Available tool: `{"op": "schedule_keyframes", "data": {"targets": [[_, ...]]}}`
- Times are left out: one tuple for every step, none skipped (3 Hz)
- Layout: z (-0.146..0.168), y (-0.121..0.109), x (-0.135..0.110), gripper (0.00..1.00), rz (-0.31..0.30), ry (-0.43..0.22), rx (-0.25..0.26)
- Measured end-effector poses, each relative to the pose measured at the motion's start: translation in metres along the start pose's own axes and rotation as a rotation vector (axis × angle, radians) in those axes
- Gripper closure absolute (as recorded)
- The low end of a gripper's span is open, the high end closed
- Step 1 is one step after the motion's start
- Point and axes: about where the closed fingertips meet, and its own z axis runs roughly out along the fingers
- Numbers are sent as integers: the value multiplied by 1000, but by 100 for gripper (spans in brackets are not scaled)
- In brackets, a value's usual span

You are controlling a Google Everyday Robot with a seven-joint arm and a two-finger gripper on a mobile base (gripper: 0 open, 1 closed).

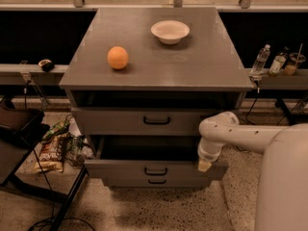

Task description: Open middle drawer

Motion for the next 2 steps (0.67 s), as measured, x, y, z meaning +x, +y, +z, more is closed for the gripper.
{"op": "schedule_keyframes", "data": {"targets": [[0,0,0,9,0,0,0],[0,0,0,0,0,0,0]]}}
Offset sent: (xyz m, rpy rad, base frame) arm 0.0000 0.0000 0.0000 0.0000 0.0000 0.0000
